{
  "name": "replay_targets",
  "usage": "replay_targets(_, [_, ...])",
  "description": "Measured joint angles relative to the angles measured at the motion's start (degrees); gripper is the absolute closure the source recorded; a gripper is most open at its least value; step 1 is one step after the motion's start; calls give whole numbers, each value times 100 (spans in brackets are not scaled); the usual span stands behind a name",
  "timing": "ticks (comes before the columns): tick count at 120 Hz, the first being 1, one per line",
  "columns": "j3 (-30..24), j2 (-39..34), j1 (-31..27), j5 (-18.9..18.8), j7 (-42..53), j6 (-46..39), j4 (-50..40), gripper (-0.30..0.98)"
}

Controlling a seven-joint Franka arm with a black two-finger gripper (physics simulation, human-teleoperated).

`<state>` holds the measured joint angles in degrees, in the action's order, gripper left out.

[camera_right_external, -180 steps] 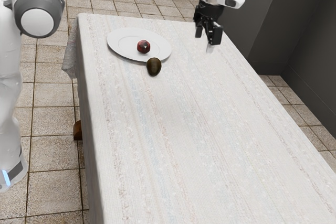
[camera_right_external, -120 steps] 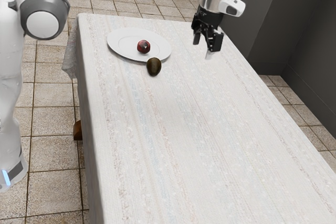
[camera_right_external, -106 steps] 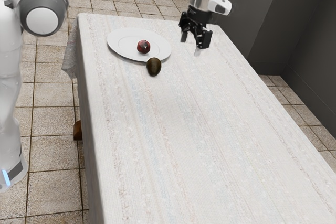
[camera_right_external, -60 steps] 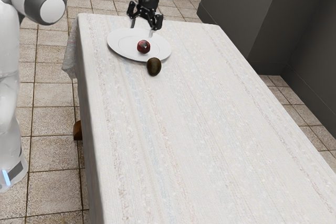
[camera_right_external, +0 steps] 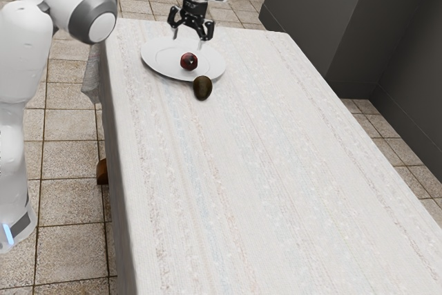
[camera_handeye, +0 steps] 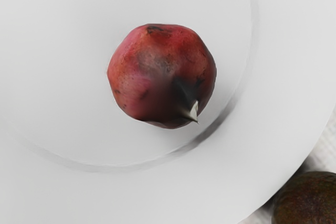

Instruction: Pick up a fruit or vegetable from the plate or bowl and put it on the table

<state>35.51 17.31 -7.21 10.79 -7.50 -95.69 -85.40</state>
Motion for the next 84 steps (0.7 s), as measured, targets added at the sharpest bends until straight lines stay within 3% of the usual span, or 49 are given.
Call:
replay_targets(38, [-17, 323, -423, 227, -7, -60, 21, 0])
replay_targets(84, [-97, 768, -455, 502, -11, -208, 376, 0])
